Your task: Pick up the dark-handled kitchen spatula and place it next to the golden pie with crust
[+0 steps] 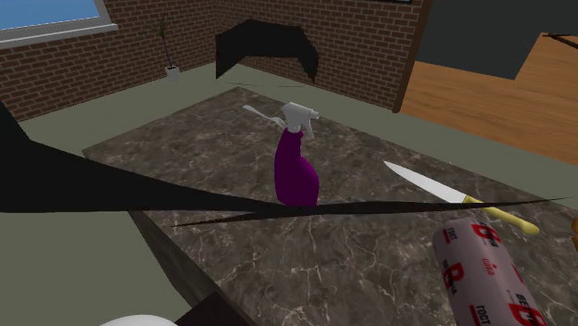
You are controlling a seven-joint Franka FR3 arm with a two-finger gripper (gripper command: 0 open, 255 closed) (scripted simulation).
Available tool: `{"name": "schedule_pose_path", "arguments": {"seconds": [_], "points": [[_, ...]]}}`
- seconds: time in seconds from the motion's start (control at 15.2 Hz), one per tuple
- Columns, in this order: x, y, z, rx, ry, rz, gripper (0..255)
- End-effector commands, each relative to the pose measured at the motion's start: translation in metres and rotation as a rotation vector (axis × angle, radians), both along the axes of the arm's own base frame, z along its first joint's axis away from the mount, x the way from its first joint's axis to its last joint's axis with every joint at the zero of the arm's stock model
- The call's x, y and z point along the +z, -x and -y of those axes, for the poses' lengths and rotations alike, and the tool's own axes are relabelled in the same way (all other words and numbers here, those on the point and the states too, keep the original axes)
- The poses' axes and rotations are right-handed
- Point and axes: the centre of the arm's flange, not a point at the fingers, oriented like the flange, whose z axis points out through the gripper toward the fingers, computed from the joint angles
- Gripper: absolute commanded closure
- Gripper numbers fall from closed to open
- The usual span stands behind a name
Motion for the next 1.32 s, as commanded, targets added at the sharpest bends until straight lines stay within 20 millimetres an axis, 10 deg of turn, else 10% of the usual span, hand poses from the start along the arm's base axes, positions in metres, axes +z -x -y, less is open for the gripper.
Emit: {"name": "schedule_pose_path", "arguments": {"seconds": [0.0,0.59,1.06,1.12,1.25], "points": [[-0.011,0.0,0.0,0.0,0.0,0.0,255],[-0.058,0.0,0.0,0.0,0.0,0.0,255],[-0.058,0.0,0.0,0.0,0.0,0.0,255],[-0.058,0.0,-0.001,0.0,0.0,0.0,0],[-0.058,0.0,0.0,0.0,0.0,0.0,0]]}}
